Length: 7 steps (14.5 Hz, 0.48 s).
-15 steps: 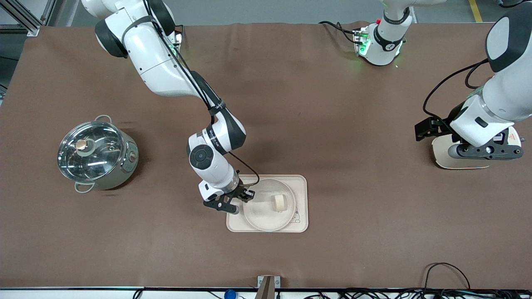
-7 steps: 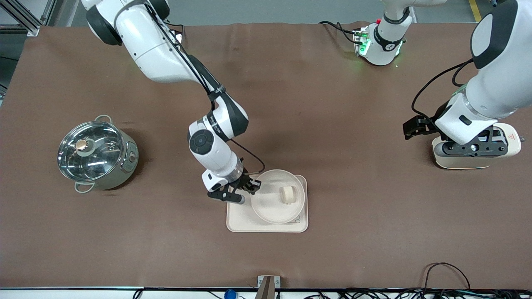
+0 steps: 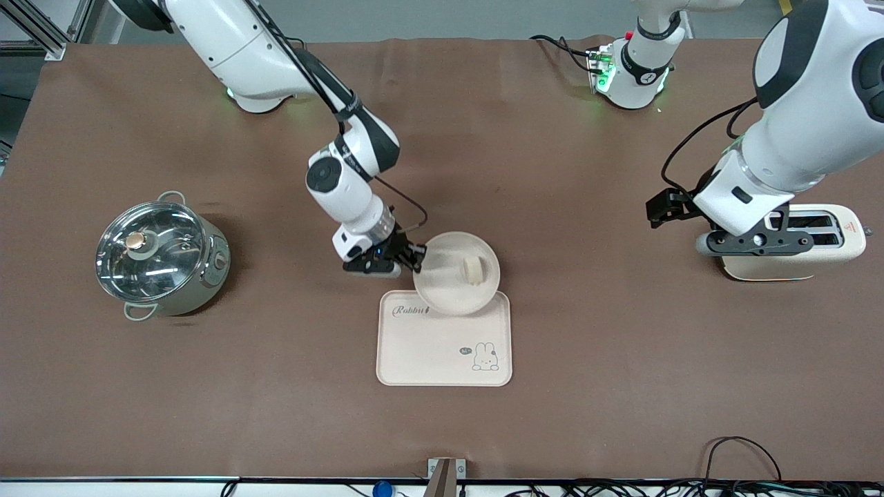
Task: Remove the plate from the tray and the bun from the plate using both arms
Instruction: 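Lift the plate with the right gripper while the left gripper approaches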
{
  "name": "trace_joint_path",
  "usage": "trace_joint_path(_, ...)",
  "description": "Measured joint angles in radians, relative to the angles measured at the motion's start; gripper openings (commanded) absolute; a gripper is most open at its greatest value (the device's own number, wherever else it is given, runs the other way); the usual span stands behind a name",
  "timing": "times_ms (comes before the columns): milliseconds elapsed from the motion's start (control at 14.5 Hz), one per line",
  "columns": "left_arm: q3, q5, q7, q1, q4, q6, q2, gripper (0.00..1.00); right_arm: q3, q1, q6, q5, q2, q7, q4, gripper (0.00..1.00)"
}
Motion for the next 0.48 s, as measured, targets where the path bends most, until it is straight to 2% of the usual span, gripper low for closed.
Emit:
trace_joint_path(138,-0.002,0.0,-0.016,-0.011,-0.002,0.0,0.006,1.0,0.026,0.0,0.091,0.0,-0.038,0.0,-0.12,0.0)
trace_joint_path(344,-0.025,0.0,-0.067,-0.014,-0.005,0.0,0.021,1.0,0.037,0.004,0.174,0.0,-0.049,-0.005,-0.217,0.0)
trace_joint_path(413,-0.03,0.0,-0.086,-0.018,-0.006,0.0,0.029,1.0,0.038,0.007,0.192,0.0,-0.049,-0.008,-0.232,0.16)
trace_joint_path(481,-0.031,0.0,-0.106,-0.027,-0.007,0.0,0.04,1.0,0.038,0.009,0.199,0.0,-0.049,-0.01,-0.24,0.47)
